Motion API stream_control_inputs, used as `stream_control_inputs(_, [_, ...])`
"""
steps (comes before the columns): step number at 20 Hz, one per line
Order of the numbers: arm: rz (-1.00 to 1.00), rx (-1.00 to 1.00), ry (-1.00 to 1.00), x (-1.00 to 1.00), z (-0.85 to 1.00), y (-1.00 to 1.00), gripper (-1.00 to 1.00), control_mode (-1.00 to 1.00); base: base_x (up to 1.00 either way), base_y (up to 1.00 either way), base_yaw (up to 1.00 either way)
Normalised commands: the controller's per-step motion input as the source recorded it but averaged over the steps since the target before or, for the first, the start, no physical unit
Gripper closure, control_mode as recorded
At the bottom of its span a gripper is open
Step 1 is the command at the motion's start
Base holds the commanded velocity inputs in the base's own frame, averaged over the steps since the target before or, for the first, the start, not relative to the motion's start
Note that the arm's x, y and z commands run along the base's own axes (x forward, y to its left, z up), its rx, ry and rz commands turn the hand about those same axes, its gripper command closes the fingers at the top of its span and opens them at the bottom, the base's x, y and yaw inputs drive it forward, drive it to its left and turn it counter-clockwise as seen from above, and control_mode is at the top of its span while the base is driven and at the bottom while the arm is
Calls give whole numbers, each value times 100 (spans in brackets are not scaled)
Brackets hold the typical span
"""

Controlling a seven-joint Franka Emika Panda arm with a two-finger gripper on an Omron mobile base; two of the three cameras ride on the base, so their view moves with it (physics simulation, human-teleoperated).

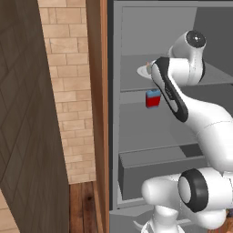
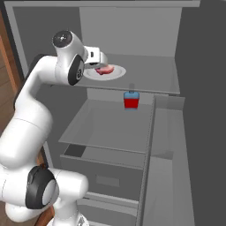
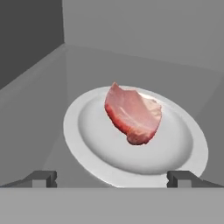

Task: Retrieve the steak from the fridge and place it on the saucepan with marinade on the stove.

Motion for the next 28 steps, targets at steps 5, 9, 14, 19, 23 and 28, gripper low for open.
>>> stream_control_inputs(5, [0, 0, 0, 40, -10, 0, -100, -100, 0, 0, 0])
stream_control_inputs(9, [0, 0, 0, 36, -10, 0, -100, -100, 0, 0, 0])
stream_control_inputs(14, [0, 0, 0, 32, -2, 0, -100, -100, 0, 0, 0])
stream_control_inputs(19, [-1, 0, 0, 26, 0, 0, -100, -100, 0, 0, 0])
stream_control_inputs(23, [-2, 0, 1, 18, 0, 0, -100, -100, 0, 0, 0])
stream_control_inputs(28, [-4, 0, 0, 20, 0, 0, -100, -100, 0, 0, 0])
